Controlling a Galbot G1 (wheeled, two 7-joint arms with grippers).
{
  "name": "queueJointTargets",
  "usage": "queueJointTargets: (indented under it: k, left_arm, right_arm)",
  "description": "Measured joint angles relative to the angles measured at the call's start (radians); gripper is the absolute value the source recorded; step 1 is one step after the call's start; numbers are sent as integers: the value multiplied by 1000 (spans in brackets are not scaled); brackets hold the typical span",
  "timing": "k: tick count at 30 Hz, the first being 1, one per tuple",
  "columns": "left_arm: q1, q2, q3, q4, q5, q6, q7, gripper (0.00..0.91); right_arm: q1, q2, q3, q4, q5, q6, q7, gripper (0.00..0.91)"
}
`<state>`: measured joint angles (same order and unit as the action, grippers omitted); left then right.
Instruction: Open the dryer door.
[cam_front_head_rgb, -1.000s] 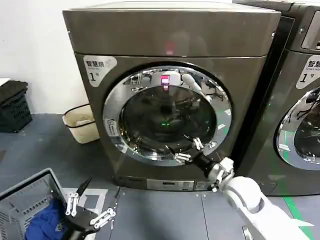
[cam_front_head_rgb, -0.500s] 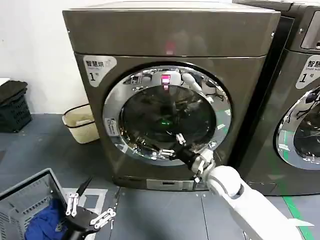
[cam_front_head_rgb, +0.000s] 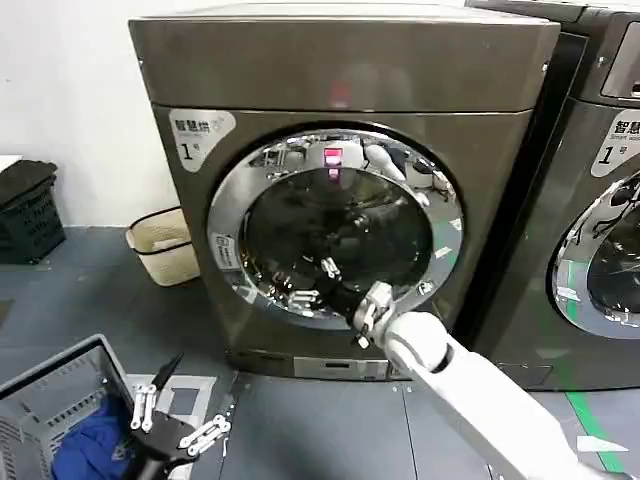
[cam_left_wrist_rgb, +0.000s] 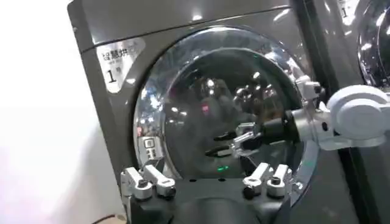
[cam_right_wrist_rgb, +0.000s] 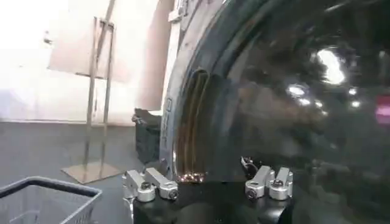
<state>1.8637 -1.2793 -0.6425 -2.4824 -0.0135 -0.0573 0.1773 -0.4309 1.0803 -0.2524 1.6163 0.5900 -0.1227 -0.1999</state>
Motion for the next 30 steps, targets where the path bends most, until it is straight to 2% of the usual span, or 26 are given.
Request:
queueJointTargets:
  k: [30]
  left_arm:
    - [0, -7, -25, -1, -11, 1, 12, 907]
  right_arm:
    - [101, 119, -89, -126, -6, 0, -12, 907]
